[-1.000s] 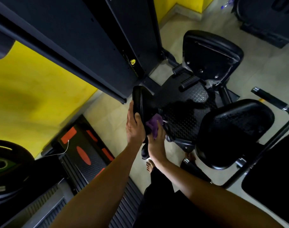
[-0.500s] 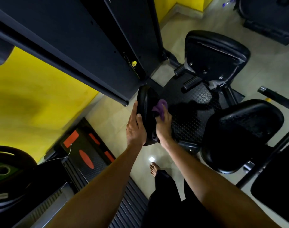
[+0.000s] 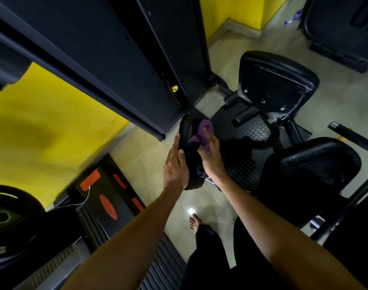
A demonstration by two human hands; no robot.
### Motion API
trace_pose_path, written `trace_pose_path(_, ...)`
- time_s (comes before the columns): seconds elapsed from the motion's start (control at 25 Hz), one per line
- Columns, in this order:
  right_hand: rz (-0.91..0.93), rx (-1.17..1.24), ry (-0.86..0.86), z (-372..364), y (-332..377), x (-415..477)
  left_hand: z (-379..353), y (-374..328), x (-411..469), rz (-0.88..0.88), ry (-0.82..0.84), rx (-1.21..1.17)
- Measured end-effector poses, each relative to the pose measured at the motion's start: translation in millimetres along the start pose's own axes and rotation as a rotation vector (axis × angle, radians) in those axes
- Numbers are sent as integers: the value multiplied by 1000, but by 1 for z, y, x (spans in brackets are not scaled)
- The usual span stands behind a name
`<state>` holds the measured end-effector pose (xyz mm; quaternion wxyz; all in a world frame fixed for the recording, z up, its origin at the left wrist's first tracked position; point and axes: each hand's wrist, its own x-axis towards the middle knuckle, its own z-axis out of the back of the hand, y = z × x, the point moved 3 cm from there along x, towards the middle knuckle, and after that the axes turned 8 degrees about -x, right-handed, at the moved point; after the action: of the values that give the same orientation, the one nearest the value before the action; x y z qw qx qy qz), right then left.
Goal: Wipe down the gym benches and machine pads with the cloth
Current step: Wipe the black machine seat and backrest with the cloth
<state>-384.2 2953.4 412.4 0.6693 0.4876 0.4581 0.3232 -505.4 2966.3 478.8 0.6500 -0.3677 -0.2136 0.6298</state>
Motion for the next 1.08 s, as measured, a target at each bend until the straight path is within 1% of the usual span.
trace_pose_path(0.12, 122, -95, 77, -9, 8, -53, 2, 0, -4, -6, 22, -31)
trace_pose_path(0.2, 92, -218, 98, -14, 0, -74, 4, 0, -6, -63, 26, 1)
trace_pose_path(0.28, 59, -311, 68, -15, 11, -55, 3, -2, -4, -66, 12, 20)
trace_pose_path(0.4, 42, -300, -1, -12, 40, 17, -1, -8, -4, 32, -5, 12)
trace_pose_path(0.48, 16, -293, 22, -7, 47, 53, -3, -13, -11, 13, 21, 14)
trace_pose_path(0.56, 25, -283, 62, -10, 44, 49, -3, -13, -13, 1, 27, 5)
trace_pose_path(0.64, 64, -255, 71, -11, 40, 15, -3, -8, -10, 29, 30, 0)
trace_pose_path(0.68, 63, -213, 76, -8, 38, -4, -3, -6, -9, 11, 29, 11)
trace_pose_path(0.76, 60, -172, 84, -3, 37, -30, 0, -1, -7, -101, 52, 71)
trace_pose_path(0.8, 53, -197, 69, -1, 41, -32, 2, 2, -3, -141, 70, 97)
trace_pose_path(0.84, 35, -247, 63, 0, 48, -28, 4, 2, 1, -143, 77, 103)
trace_pose_path(0.96, 25, -365, 32, -5, 60, 4, 3, -8, 18, -75, 74, 79)
trace_pose_path(1.08, 57, -321, 1, -11, 57, 36, -3, -14, 29, -47, 62, 9)
